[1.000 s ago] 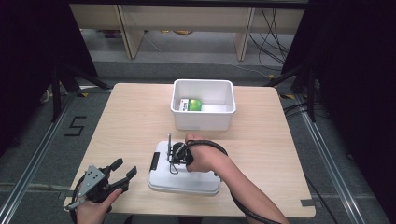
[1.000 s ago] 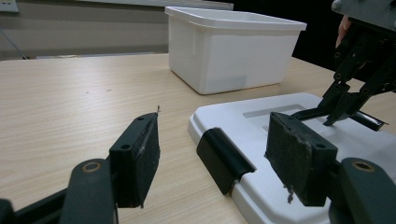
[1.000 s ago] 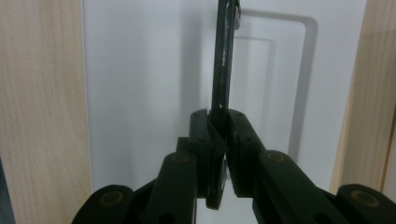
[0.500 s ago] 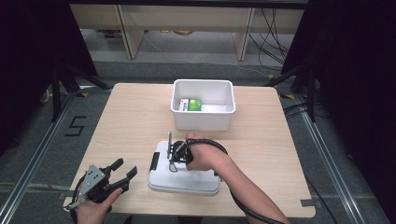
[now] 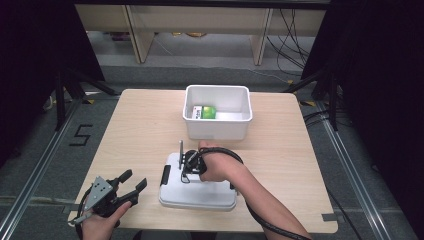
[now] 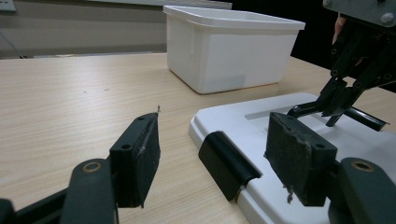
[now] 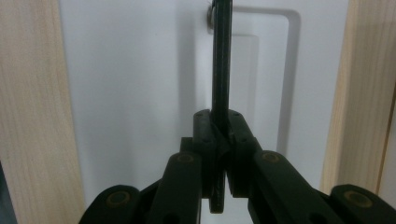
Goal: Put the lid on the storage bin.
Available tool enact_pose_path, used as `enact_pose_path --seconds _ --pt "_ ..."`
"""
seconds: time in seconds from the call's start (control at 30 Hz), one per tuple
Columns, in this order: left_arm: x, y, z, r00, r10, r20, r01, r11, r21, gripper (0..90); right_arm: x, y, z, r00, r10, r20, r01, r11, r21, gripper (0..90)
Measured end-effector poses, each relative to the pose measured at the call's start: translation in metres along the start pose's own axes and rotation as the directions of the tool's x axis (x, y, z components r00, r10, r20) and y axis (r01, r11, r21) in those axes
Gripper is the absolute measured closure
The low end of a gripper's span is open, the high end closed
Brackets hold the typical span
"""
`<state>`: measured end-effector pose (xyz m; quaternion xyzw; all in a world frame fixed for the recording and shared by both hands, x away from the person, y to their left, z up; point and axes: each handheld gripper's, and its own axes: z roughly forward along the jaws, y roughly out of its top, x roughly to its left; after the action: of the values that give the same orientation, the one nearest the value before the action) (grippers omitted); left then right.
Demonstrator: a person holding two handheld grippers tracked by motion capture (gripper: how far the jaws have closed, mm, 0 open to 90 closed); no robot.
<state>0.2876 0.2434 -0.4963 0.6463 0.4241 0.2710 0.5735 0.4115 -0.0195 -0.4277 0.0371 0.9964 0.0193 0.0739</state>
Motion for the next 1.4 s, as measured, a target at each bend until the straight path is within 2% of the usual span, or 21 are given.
enact_pose_path --seconds 0.07,0.13,0.23,0.27,0.4,0.43,0.5,0.53,0.67,0.7,0.73,0.8,0.83,0.87,0.9,1.0,1.03,1.1,1.13,1.33,1.4 --pt "0.0 0.0 0.0 1.0 -0.001 0.0 0.001 1.0 0.0 34.3 0.001 -0.001 0.0 0.9999 0.003 0.011 -0.003 1.0 0.001 85.1" --pt "0.0 0.0 0.0 1.0 0.001 -0.001 -0.001 1.0 0.0 34.3 0.001 -0.001 -0.001 1.0 -0.001 -0.004 0.001 1.0 0.004 85.1" --pt "0.0 0.0 0.0 1.0 -0.001 -0.001 0.001 1.0 -0.002 34.3 -0.001 -0.002 -0.003 0.9999 -0.017 0.0 0.017 1.0 0.006 85.1" --pt "0.0 0.0 -0.001 1.0 0.002 -0.002 -0.002 1.0 0.0 34.3 0.001 -0.003 -0.003 0.9999 0.011 -0.005 -0.011 1.0 0.003 85.2" --pt "0.001 0.0 -0.001 1.0 0.0 -0.002 0.0 1.0 -0.002 34.3 -0.003 -0.004 -0.01 0.9996 -0.028 -0.01 0.028 1.0 0.005 85.2" --pt "0.001 0.0 -0.001 1.0 0.0 -0.002 0.0 1.0 -0.002 34.3 -0.002 -0.006 -0.011 0.9998 0.01 -0.015 -0.01 1.0 -0.002 85.2" --pt "0.001 0.001 -0.001 1.0 0.001 -0.004 -0.001 1.0 0.003 34.2 -0.004 -0.008 -0.014 0.9998 0.015 -0.015 -0.015 1.0 -0.011 85.2" --pt "0.001 0.0 -0.001 1.0 0.001 -0.004 -0.001 1.0 0.002 34.3 -0.006 -0.008 -0.016 1.0 -0.008 0.004 0.008 1.0 -0.003 85.2" --pt "0.001 0.0 -0.001 1.0 -0.002 -0.003 0.002 1.0 0.0 34.3 -0.009 -0.012 -0.022 0.9998 -0.019 0.006 0.019 1.0 0.012 85.2" --pt "0.001 0.0 -0.001 1.0 0.0 -0.002 0.0 1.0 0.0 34.3 -0.008 -0.013 -0.023 1.0 0.0 0.0 0.0 1.0 0.006 85.2" --pt "0.001 0.0 -0.001 1.0 0.0 -0.002 0.0 1.0 -0.003 34.3 -0.01 -0.014 -0.024 0.9997 -0.023 0.001 0.023 1.0 -0.003 85.2" --pt "0.001 0.0 -0.001 1.0 -0.002 -0.003 0.002 1.0 -0.004 34.3 -0.009 -0.015 -0.03 1.0 0.005 -0.001 -0.005 1.0 0.01 85.2" --pt "0.001 0.0 -0.001 1.0 -0.001 -0.001 0.001 1.0 -0.003 34.3 -0.01 -0.016 -0.032 0.9999 -0.009 0.013 0.009 1.0 0.004 85.2" --pt "0.001 0.0 -0.001 1.0 -0.001 -0.003 0.001 1.0 -0.001 34.3 -0.013 -0.016 -0.034 0.9986 -0.043 0.031 0.043 0.999 -0.007 85.2" --pt "0.001 0.0 -0.001 1.0 -0.001 -0.003 0.001 1.0 -0.001 34.3 -0.014 -0.016 -0.035 0.998 -0.051 0.038 0.052 0.999 -0.012 85.2" --pt "0.0 0.001 -0.001 1.0 0.0 -0.007 0.0 1.0 0.004 34.3 -0.016 -0.017 -0.04 0.9981 -0.049 0.037 0.049 0.999 0.001 85.2" --pt "0.0 0.0 -0.001 1.0 -0.005 -0.008 0.005 1.0 0.003 34.3 -0.015 -0.019 -0.045 0.9998 0.0 0.021 0.0 1.0 0.024 85.2" --pt "0.001 0.0 -0.001 1.0 0.0 -0.003 0.0 1.0 -0.003 34.3 -0.019 -0.02 -0.048 0.9981 -0.04 0.046 0.041 0.999 -0.012 85.2" --pt "0.001 0.0 -0.001 1.0 0.0 -0.003 0.0 1.0 -0.003 34.3 -0.018 -0.021 -0.051 0.9989 -0.013 0.044 0.012 1.0 0.011 85.2" --pt "0.001 0.0 -0.001 1.0 -0.004 -0.005 0.004 1.0 -0.002 34.3 -0.021 -0.024 -0.063 0.9971 -0.024 0.072 0.025 1.0 -0.012 85.2" --pt "0.001 0.0 -0.001 1.0 0.0 -0.003 0.0 1.0 -0.005 34.3 -0.021 -0.025 -0.067 0.997 -0.013 0.077 0.013 1.0 -0.007 85.2"
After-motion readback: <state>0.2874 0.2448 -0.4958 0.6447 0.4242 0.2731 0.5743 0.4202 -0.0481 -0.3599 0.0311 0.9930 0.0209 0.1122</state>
